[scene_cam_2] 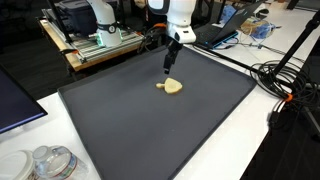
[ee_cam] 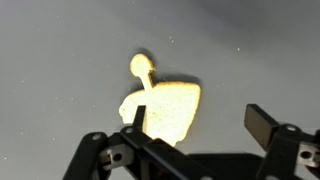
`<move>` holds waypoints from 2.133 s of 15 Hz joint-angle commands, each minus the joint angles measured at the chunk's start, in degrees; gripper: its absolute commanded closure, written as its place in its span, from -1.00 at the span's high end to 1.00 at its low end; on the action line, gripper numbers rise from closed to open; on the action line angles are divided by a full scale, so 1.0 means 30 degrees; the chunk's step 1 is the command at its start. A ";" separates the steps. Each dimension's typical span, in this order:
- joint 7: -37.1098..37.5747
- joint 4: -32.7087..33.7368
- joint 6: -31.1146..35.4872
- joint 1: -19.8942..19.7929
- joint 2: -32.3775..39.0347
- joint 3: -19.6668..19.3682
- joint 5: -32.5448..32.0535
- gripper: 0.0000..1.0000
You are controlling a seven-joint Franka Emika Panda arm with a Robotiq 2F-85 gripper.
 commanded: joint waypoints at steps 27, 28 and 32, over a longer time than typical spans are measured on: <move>1.2768 0.8194 -0.8269 0.6196 0.3684 -0.1848 -0.5699 1.00; 1.3223 0.9107 -0.8885 0.6304 0.4320 -0.1926 -0.5589 1.00; 1.4397 1.2370 -1.1172 0.6535 0.6681 -0.2191 -0.5103 1.00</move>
